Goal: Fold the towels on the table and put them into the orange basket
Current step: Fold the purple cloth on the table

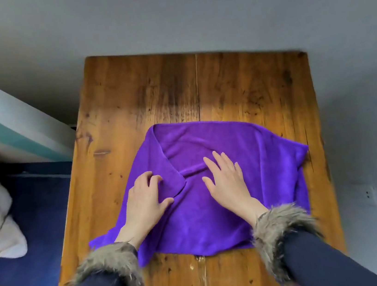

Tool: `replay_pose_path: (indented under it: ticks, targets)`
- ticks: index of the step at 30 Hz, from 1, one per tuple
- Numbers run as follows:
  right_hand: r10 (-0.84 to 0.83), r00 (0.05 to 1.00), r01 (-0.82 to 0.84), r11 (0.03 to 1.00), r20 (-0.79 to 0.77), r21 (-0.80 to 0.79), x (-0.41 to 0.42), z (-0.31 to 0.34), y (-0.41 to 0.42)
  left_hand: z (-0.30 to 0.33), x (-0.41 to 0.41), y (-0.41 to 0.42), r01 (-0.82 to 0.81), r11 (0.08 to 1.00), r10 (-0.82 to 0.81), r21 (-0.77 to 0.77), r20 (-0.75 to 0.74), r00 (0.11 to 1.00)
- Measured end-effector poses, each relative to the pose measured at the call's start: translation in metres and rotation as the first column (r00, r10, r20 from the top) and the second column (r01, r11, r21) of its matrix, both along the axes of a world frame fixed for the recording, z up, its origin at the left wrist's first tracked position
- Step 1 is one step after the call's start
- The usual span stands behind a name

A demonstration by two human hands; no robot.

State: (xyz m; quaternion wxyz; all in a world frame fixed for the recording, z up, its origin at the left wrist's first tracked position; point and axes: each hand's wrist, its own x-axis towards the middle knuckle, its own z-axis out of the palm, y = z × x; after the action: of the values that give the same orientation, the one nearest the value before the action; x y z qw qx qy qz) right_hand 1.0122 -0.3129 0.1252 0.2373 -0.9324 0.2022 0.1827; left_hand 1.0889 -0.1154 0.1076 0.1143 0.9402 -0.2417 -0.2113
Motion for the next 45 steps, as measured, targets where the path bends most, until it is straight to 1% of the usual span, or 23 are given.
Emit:
replay_pose_path:
  ticks: [2, 4, 7, 9, 11, 12, 13, 15, 16, 17, 18, 20, 21, 23, 24, 25, 28, 29, 32, 36, 39, 42, 45]
  targets:
    - [-0.001, 1.0, 0.001, 1.0, -0.021, -0.003, 0.002, -0.011, 0.021, -0.01, -0.007, 0.007, 0.085, 0.996, -0.088, 0.039, 0.058, 0.994]
    - [-0.017, 0.999, 0.015, 0.999, -0.049, -0.045, 0.003, -0.022, 0.035, -0.016, -0.005, 0.014, 0.142, 0.99, -0.142, 0.015, 0.129, 0.981]
    - [-0.057, 0.998, 0.053, 0.992, -0.035, -0.111, 0.001, -0.032, 0.047, -0.019, 0.004, 0.024, 0.218, 0.967, -0.184, -0.128, 0.235, 0.954]
    - [-0.077, 0.997, 0.075, 0.988, -0.013, -0.136, 0.0, -0.034, 0.051, -0.014, 0.013, 0.031, 0.188, 0.961, -0.151, -0.204, 0.184, 0.971]
    - [-0.104, 0.994, 0.1, 0.985, -0.025, -0.139, 0.001, -0.032, 0.054, -0.004, 0.027, 0.039, 0.028, 0.932, -0.023, -0.361, 0.02, 1.0]
    - [-0.12, 0.992, 0.115, 0.985, -0.037, -0.132, 0.003, -0.031, 0.055, 0.002, 0.039, 0.045, -0.103, 0.898, 0.067, -0.427, -0.101, 0.993]
    - [-0.136, 0.989, 0.129, 0.984, -0.049, -0.127, 0.005, -0.03, 0.056, 0.008, 0.055, 0.051, -0.255, 0.844, 0.159, -0.472, -0.233, 0.959]
    - [-0.173, 0.983, 0.163, 0.978, -0.063, -0.129, 0.009, -0.026, 0.058, 0.019, 0.094, 0.067, -0.545, 0.7, 0.333, -0.462, -0.464, 0.821]
    - [-0.197, 0.978, 0.188, 0.973, -0.062, -0.135, 0.012, -0.026, 0.06, 0.024, 0.114, 0.077, -0.643, 0.624, 0.406, -0.444, -0.518, 0.752]
    - [-0.222, 0.973, 0.212, 0.966, -0.055, -0.145, 0.014, -0.024, 0.062, 0.026, 0.134, 0.085, -0.702, 0.569, 0.48, -0.428, -0.52, 0.707]
    - [-0.237, 0.97, 0.227, 0.961, -0.047, -0.161, 0.017, -0.024, 0.066, 0.027, 0.15, 0.092, -0.711, 0.568, 0.547, -0.414, -0.455, 0.703]
    - [-0.226, 0.974, 0.221, 0.955, -0.004, -0.197, 0.024, -0.024, 0.078, 0.028, 0.165, 0.103, -0.643, 0.66, 0.613, -0.389, -0.216, 0.76]
    - [-0.205, 0.978, 0.207, 0.956, 0.031, -0.208, 0.028, -0.025, 0.085, 0.026, 0.164, 0.106, -0.564, 0.729, 0.584, -0.388, -0.077, 0.808]
    - [-0.137, 0.986, 0.155, 0.963, 0.096, -0.223, 0.036, -0.027, 0.102, 0.021, 0.146, 0.108, -0.337, 0.857, 0.426, -0.389, 0.171, 0.888]
    - [-0.1, 0.989, 0.123, 0.966, 0.109, -0.229, 0.041, -0.029, 0.111, 0.017, 0.128, 0.106, -0.228, 0.903, 0.329, -0.365, 0.245, 0.912]
    - [-0.066, 0.991, 0.091, 0.968, 0.112, -0.233, 0.045, -0.03, 0.119, 0.008, 0.108, 0.107, -0.134, 0.934, 0.231, -0.33, 0.274, 0.933]
    - [0.027, 0.996, -0.008, 0.976, 0.083, -0.219, 0.058, -0.032, 0.138, -0.022, 0.053, 0.112, 0.117, 0.982, -0.084, -0.147, 0.215, 0.973]
    - [0.057, 0.997, -0.046, 0.975, 0.045, -0.217, 0.062, -0.032, 0.14, -0.03, 0.044, 0.118, 0.158, 0.985, -0.142, -0.071, 0.182, 0.973]
    - [0.129, 0.983, -0.155, 0.964, -0.127, -0.218, 0.069, -0.034, 0.141, -0.043, 0.047, 0.142, 0.163, 0.98, -0.175, 0.111, 0.11, 0.979]
    - [0.135, 0.971, -0.174, 0.965, -0.198, -0.198, 0.076, -0.031, 0.142, -0.035, 0.074, 0.168, 0.119, 0.971, -0.131, 0.207, 0.047, 0.99]
    - [0.122, 0.972, -0.162, 0.967, -0.203, -0.194, 0.081, -0.031, 0.149, -0.026, 0.082, 0.174, 0.088, 0.975, -0.109, 0.204, 0.097, 0.989]
    - [0.112, 0.974, -0.151, 0.969, -0.197, -0.196, 0.083, -0.032, 0.152, -0.023, 0.061, 0.166, 0.097, 0.993, -0.108, 0.074, 0.17, 0.98]
    - [0.131, 0.982, -0.158, 0.965, -0.137, -0.209, 0.077, -0.035, 0.15, -0.023, 0.024, 0.146, 0.131, 0.991, -0.13, -0.005, 0.089, 0.987]
